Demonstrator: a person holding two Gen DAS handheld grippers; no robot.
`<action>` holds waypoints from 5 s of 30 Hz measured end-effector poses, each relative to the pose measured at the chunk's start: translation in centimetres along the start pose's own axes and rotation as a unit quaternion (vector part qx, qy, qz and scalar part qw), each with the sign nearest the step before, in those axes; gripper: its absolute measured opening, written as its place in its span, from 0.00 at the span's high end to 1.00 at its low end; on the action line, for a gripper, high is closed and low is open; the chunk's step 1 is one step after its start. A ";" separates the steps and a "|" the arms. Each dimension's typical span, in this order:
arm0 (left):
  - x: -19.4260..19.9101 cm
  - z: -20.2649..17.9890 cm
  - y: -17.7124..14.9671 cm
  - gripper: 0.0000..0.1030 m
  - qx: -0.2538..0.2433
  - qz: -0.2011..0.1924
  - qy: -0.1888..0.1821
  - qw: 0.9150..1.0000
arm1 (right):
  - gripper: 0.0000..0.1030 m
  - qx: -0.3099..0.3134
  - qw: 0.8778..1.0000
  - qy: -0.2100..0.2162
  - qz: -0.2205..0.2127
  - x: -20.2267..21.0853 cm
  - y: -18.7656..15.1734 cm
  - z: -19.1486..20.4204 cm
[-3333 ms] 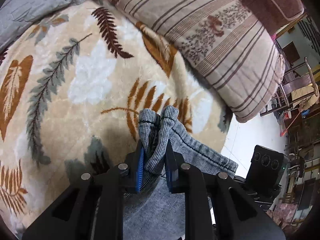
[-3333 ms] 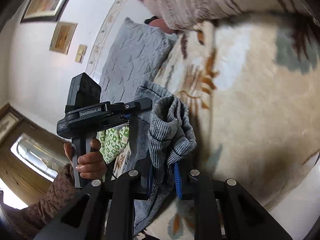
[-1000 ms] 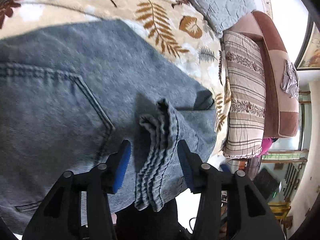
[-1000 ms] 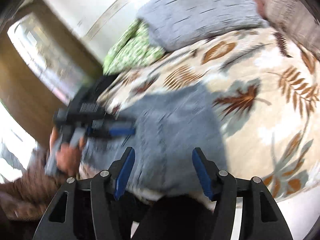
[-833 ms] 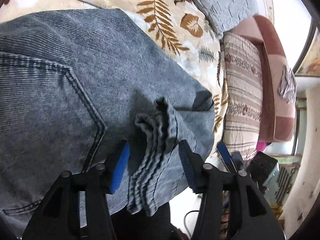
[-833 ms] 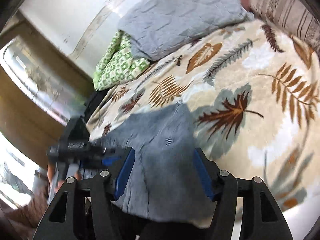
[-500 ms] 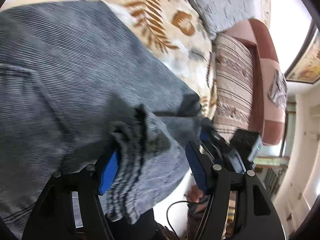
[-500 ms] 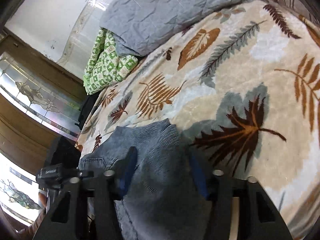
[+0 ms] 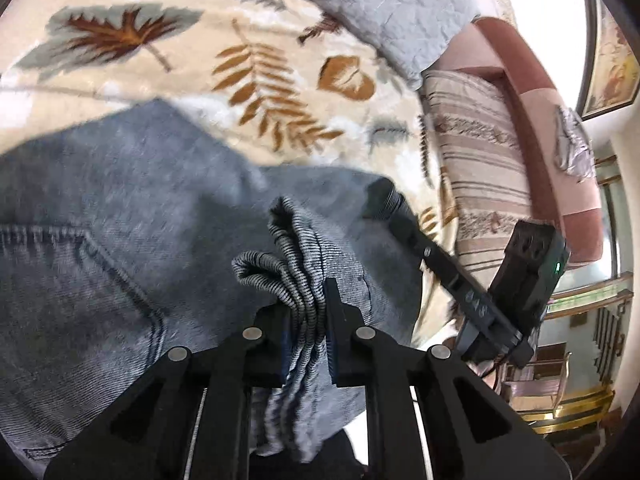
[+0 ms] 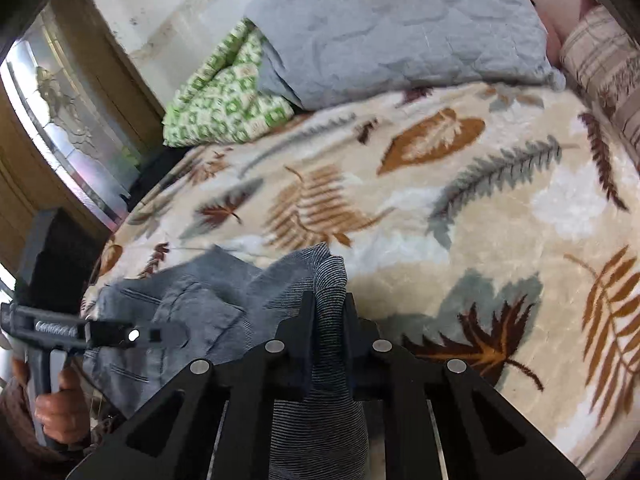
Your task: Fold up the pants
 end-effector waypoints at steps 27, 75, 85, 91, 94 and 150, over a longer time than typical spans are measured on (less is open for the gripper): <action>-1.6 0.5 -2.0 0.72 -0.085 0.003 0.093 0.992 | 0.79 -0.084 0.996 0.010 0.038 0.2 -5.1 -3.5; 1.6 -0.5 -8.1 0.77 -0.091 0.049 0.100 0.990 | 0.70 -0.052 0.998 -0.011 0.030 8.3 -11.1 -0.5; 0.1 0.9 -2.0 0.60 0.002 0.026 0.067 0.997 | 0.63 -0.197 0.979 0.059 -0.008 5.6 -5.4 -4.7; -1.2 0.5 -0.8 0.72 0.007 0.009 0.076 0.997 | 0.88 -0.230 0.969 0.086 -0.004 2.2 -4.8 -4.7; -1.6 0.9 -0.2 0.73 -0.030 -0.005 0.111 0.993 | 0.88 -0.144 0.988 0.059 -0.023 2.8 -3.4 -3.0; 22.5 20.1 1.0 0.39 0.091 -0.111 0.111 0.983 | 0.40 0.178 0.972 0.123 0.089 1.5 -11.9 24.8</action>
Point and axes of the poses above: each gripper's, at about its wrist camera, not at the fingertips, and x roughly against the way its jaws point, z to its left, y to its top, the point moved 5 cm from there along -x, roughly the way its jaws point, and after that the axes turned 14 degrees about -z, right-handed, at the moved point
